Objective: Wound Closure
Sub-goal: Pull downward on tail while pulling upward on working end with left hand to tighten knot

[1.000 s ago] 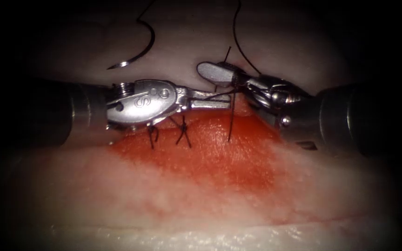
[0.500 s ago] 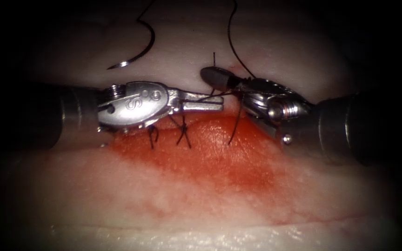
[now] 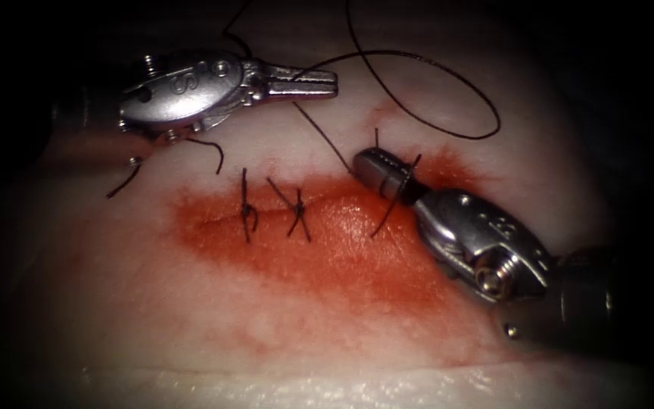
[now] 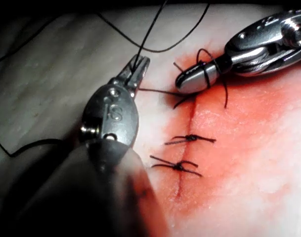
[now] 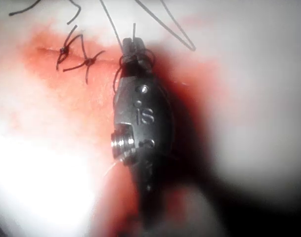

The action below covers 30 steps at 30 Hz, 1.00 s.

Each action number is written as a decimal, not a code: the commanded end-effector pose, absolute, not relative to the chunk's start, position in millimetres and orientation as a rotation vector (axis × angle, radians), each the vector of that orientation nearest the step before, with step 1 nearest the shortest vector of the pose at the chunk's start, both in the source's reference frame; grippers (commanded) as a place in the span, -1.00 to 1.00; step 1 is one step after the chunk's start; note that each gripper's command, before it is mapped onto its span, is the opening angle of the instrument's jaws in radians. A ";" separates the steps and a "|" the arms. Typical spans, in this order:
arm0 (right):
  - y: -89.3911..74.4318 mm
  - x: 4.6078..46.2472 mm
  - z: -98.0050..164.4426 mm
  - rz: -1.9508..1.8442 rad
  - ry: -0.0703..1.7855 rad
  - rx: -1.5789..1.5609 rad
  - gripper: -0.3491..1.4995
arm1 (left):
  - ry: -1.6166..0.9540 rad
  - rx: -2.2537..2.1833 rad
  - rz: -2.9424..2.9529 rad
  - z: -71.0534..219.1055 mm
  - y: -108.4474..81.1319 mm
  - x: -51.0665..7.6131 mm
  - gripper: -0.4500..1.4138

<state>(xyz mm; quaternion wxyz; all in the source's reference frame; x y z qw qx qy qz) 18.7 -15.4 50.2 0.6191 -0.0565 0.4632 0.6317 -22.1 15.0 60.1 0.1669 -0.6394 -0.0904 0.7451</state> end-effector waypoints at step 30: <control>-26.0 20.8 45.8 1.284 0.999 -0.191 -1.00 | 0.059 -1.606 2.247 67.4 29.3 -24.4 -1.00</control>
